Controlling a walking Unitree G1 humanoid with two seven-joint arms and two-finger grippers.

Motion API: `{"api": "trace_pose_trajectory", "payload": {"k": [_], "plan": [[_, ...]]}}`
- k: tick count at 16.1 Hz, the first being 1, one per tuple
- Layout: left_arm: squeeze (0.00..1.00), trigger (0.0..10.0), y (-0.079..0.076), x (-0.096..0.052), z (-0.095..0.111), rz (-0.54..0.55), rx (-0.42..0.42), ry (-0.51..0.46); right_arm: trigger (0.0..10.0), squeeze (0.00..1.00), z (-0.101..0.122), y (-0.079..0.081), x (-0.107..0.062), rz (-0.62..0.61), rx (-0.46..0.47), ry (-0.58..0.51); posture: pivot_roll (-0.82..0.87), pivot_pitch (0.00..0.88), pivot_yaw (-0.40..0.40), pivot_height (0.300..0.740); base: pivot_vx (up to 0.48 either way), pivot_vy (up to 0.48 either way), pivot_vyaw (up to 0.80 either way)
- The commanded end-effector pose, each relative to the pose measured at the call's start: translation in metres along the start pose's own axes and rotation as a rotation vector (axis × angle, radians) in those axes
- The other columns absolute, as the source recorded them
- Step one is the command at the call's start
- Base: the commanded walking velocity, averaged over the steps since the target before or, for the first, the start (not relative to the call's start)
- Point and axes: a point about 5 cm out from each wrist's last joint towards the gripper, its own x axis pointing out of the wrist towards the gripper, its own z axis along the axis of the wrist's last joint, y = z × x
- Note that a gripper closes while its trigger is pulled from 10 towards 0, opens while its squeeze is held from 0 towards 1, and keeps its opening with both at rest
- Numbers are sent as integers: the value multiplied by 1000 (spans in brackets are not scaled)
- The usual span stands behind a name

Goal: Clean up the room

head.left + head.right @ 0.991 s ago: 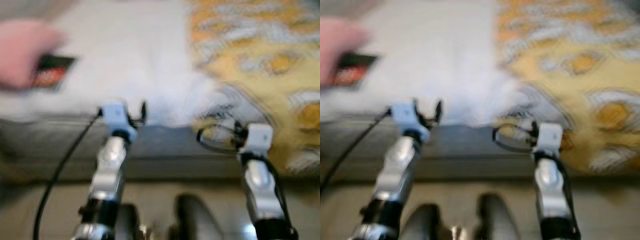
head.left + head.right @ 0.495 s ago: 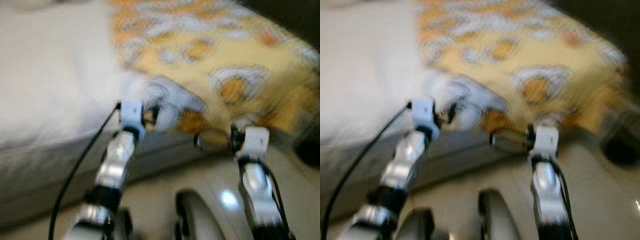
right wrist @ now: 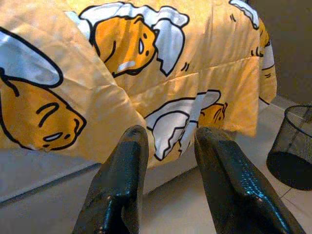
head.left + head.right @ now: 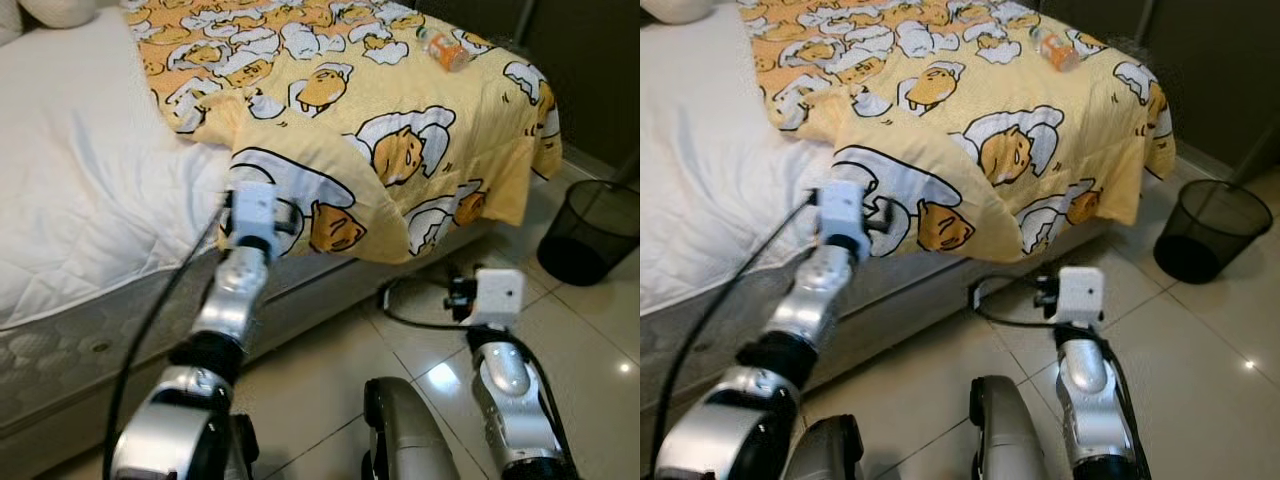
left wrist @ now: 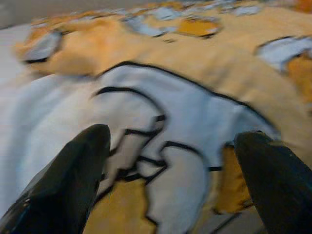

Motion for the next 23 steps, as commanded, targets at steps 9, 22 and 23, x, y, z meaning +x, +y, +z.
{"api": "trace_pose_trajectory", "payload": {"k": [9,22,23], "plan": [[0,10000,17,-22,6,-89,-32,-178,10000,0,30,-9,-44,29,-111,-152,-267,12,67,595,0,0,0],[0,10000,-8,-92,19,-152,-226,-208,10000,0,39,-14,-55,-15,-118,-148,-202,0,60,595,332,0,0],[0,10000,-8,-92,20,-151,-230,-202,10000,0,39,-14,-55,-11,-121,-144,-201,0,59,595,480,0,0]]}}
